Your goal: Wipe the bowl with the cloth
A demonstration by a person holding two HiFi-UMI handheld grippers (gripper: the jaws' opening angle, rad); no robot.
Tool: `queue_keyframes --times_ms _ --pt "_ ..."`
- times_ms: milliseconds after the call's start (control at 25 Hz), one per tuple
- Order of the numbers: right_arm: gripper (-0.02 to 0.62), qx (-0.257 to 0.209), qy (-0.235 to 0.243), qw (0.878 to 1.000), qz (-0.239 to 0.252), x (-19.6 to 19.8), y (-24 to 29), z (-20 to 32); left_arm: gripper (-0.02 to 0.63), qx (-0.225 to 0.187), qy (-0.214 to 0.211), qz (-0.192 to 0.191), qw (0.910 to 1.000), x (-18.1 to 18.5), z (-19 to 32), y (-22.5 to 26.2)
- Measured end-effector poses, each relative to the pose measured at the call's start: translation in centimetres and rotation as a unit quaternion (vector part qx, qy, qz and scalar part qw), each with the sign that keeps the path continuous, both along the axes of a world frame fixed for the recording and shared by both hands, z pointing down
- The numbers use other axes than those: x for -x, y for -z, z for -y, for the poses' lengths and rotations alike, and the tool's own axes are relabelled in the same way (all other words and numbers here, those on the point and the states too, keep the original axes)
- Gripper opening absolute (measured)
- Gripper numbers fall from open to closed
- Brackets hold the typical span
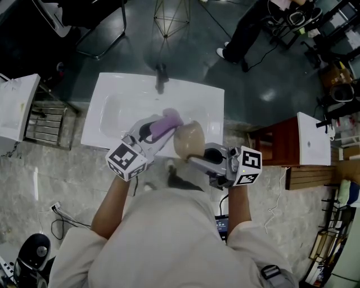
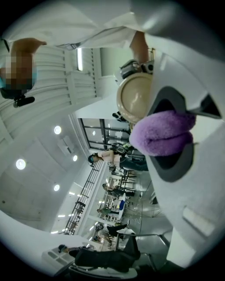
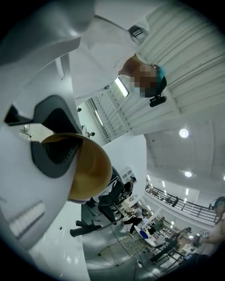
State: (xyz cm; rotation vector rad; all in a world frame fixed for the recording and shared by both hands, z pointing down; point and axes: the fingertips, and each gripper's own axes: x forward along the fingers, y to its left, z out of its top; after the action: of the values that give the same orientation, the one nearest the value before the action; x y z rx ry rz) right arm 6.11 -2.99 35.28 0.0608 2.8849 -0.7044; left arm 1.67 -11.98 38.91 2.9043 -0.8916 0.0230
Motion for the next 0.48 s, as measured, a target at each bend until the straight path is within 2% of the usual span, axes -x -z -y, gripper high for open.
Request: queue_keyframes --times_ms 160,480 --pt "0.012 0.022 -0.034 0.999 0.035 -1.1 0.8 1.6 0.120 0.007 -0.014 0.004 0.9999 -0.6 -0.7 -0.8" --pt "0.012 0.052 -0.081 0.994 0.058 -1.2 1.0 3.7 0.120 0.018 -0.022 -0.002 0.9996 -1.1 -1.6 -1.3"
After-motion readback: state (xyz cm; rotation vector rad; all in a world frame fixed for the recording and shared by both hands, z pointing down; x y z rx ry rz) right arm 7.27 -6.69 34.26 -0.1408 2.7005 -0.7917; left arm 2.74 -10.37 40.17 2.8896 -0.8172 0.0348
